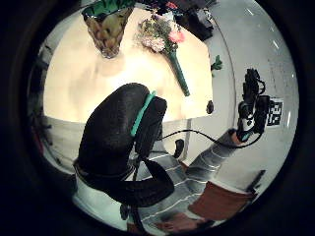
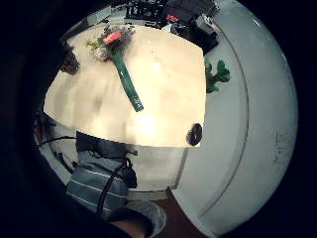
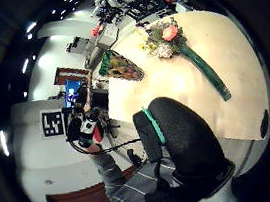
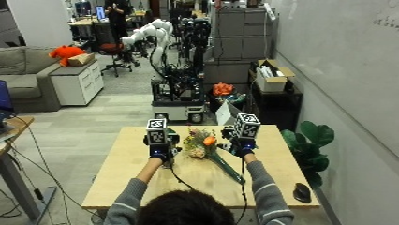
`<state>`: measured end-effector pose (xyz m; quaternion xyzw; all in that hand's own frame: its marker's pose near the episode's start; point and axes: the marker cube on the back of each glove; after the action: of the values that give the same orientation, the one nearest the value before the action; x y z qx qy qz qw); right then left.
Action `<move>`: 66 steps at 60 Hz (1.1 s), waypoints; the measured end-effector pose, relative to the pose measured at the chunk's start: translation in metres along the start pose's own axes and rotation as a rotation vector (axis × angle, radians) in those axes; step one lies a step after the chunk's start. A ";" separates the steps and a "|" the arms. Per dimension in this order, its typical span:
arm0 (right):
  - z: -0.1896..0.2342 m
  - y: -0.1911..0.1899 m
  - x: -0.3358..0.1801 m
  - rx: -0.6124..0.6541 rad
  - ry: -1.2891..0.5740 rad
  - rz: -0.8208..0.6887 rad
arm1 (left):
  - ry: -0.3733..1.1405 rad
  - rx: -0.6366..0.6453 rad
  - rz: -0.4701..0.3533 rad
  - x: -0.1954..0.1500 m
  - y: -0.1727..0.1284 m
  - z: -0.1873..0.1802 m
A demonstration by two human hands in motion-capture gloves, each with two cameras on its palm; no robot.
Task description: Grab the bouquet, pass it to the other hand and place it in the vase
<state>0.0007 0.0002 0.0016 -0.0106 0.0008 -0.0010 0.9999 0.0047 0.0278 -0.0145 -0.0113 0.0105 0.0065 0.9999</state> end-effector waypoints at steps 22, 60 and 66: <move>0.000 0.000 0.000 0.011 -0.049 -0.037 | -0.017 0.070 0.010 0.001 -0.010 -0.004; -0.002 -0.022 0.004 -0.021 0.197 0.293 | 0.010 0.118 0.059 0.014 -0.030 0.027; 0.021 -0.049 0.015 -0.004 0.146 0.309 | -0.011 0.110 0.077 0.020 -0.032 0.036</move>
<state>0.0154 -0.0482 0.0236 -0.0122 0.0749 0.1520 0.9855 0.0259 -0.0029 0.0218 0.0442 0.0057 0.0446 0.9980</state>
